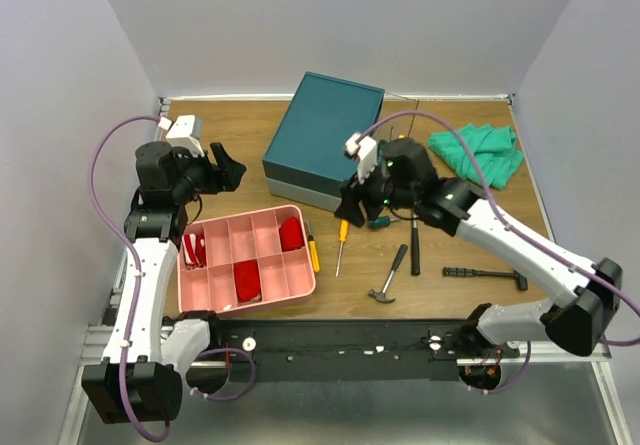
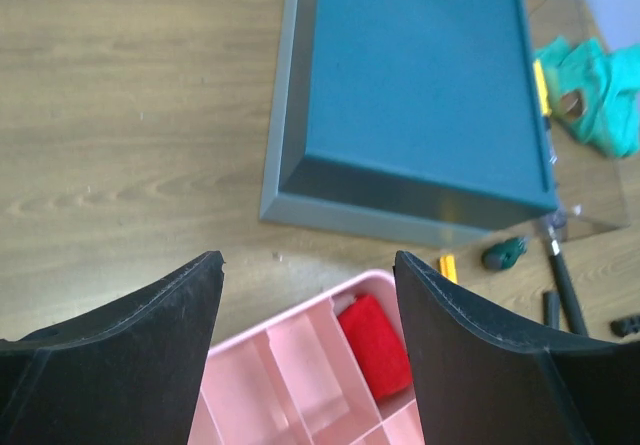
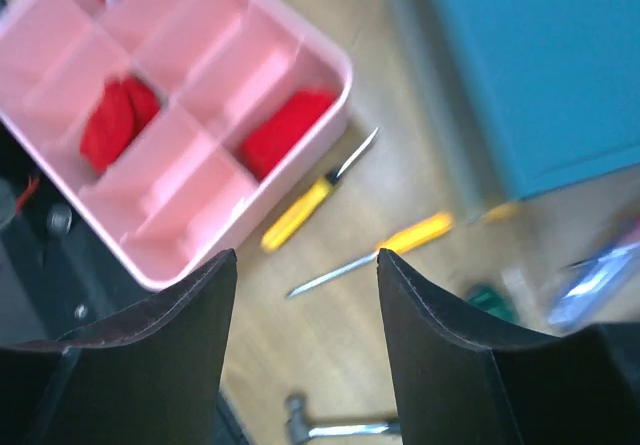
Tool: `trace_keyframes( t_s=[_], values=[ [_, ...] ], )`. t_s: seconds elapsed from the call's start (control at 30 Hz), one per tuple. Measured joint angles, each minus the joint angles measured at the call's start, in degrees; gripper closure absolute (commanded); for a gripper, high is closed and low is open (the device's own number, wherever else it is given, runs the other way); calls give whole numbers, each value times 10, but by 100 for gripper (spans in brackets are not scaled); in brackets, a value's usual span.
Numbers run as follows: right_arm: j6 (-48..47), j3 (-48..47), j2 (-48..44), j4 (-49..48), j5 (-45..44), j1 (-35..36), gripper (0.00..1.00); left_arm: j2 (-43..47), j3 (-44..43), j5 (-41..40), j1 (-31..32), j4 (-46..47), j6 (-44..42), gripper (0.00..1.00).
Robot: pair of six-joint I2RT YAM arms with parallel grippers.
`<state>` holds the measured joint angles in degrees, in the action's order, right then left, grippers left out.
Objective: Sort the tools into containers
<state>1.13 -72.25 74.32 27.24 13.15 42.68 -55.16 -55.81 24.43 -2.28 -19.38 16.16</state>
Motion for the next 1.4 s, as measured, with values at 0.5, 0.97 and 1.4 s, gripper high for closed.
trace_keyframes(
  t_s=[0.5,0.97,1.4],
  values=[
    [231,10,242,51,-133,60,40,80,89,-12,0,-47,-20,21],
    [319,-36,304,87,-285,95,44,119,122,-28,0,-56,-16,20],
    [327,-55,349,45,-353,99,45,140,134,-33,0,-52,-7,20]
  ],
)
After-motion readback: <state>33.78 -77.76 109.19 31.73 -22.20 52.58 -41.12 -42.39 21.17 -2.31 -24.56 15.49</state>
